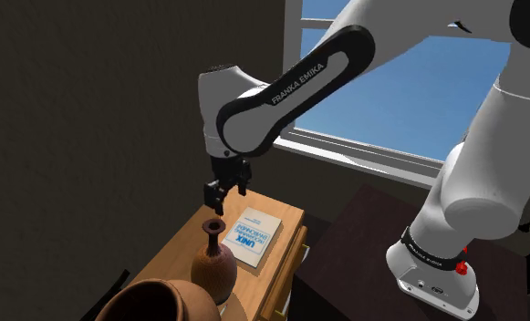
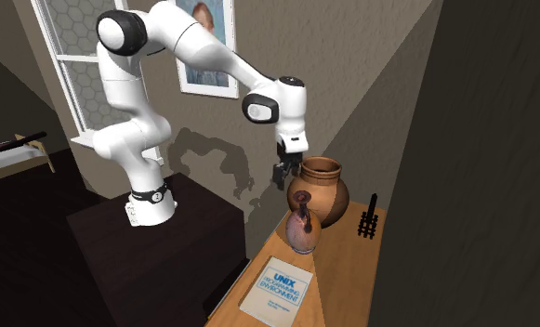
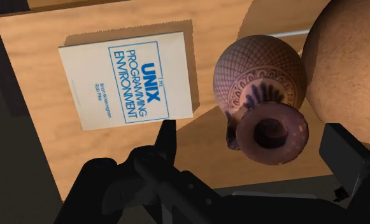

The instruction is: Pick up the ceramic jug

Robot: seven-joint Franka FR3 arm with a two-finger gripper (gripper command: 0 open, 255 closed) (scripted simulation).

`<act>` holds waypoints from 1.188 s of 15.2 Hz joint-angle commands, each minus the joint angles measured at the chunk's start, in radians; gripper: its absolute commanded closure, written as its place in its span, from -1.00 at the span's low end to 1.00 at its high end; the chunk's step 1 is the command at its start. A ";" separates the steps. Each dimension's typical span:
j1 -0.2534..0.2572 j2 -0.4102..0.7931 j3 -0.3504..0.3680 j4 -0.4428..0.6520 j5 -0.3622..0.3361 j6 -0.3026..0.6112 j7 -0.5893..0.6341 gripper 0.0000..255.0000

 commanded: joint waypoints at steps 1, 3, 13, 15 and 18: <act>0.015 0.081 0.009 0.032 -0.030 0.035 0.034 -1.00; 0.035 0.161 0.011 0.076 -0.063 0.057 0.070 -1.00; 0.074 0.311 -0.011 0.105 -0.126 0.160 0.113 -1.00; 0.075 0.309 -0.010 0.106 -0.126 0.159 0.115 1.00; 0.075 0.310 -0.010 0.107 -0.126 0.159 0.115 1.00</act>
